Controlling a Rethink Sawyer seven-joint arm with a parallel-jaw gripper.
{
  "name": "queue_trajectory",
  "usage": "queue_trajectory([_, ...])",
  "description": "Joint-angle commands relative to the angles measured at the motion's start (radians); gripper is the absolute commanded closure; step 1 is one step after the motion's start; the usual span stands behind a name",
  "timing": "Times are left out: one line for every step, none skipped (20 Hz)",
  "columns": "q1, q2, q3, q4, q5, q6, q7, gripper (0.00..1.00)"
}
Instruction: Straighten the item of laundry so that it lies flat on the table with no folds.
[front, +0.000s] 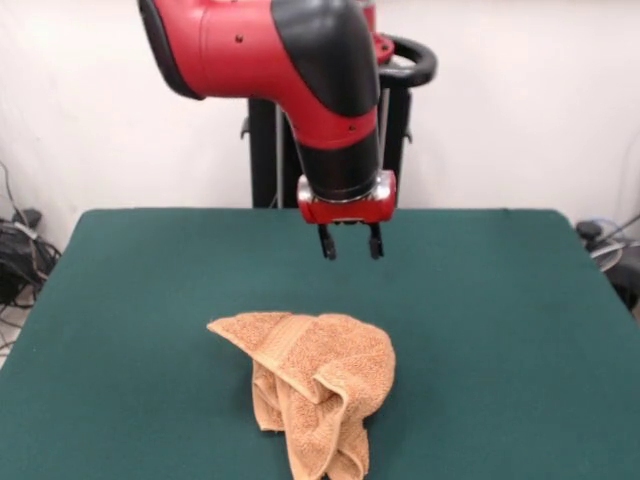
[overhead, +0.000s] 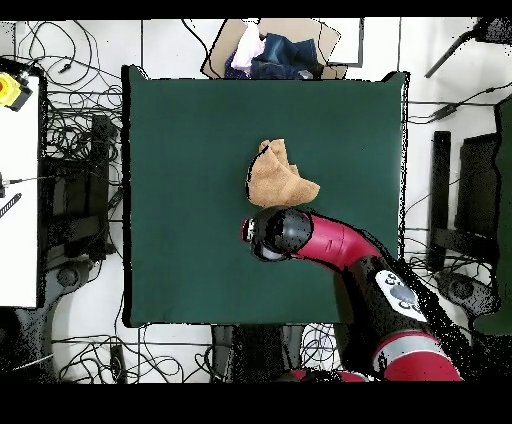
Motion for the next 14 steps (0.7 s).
queue_trajectory([0.019,-0.086,0.062,0.009,-0.042,0.076,0.010,0.00])
queue_trajectory([0.036,-0.123,0.048,0.017,-0.040,0.093,0.027,0.00])
queue_trajectory([0.050,-0.156,0.039,0.021,-0.039,0.112,0.037,0.00])
queue_trajectory([0.067,-0.181,0.026,0.016,-0.040,0.136,0.047,0.00])
queue_trajectory([0.075,-0.201,0.021,0.015,-0.042,0.154,0.048,0.00])
queue_trajectory([0.083,-0.211,0.015,0.005,-0.042,0.177,0.054,0.00])
queue_trajectory([0.084,-0.215,0.016,-0.001,-0.042,0.193,0.053,0.00])
queue_trajectory([0.088,-0.221,0.014,-0.007,-0.042,0.206,0.056,0.00])
queue_trajectory([0.092,-0.222,0.011,-0.018,-0.045,0.218,0.058,0.00])
queue_trajectory([0.096,-0.229,0.008,-0.023,-0.046,0.230,0.061,0.00])
queue_trajectory([0.098,-0.239,0.007,-0.022,-0.045,0.237,0.062,0.00])
queue_trajectory([0.100,-0.248,0.006,-0.018,-0.045,0.242,0.064,0.00])
queue_trajectory([0.101,-0.256,0.004,-0.008,-0.047,0.234,0.066,0.00])
queue_trajectory([0.098,-0.267,0.003,0.020,-0.042,0.214,0.075,0.00])
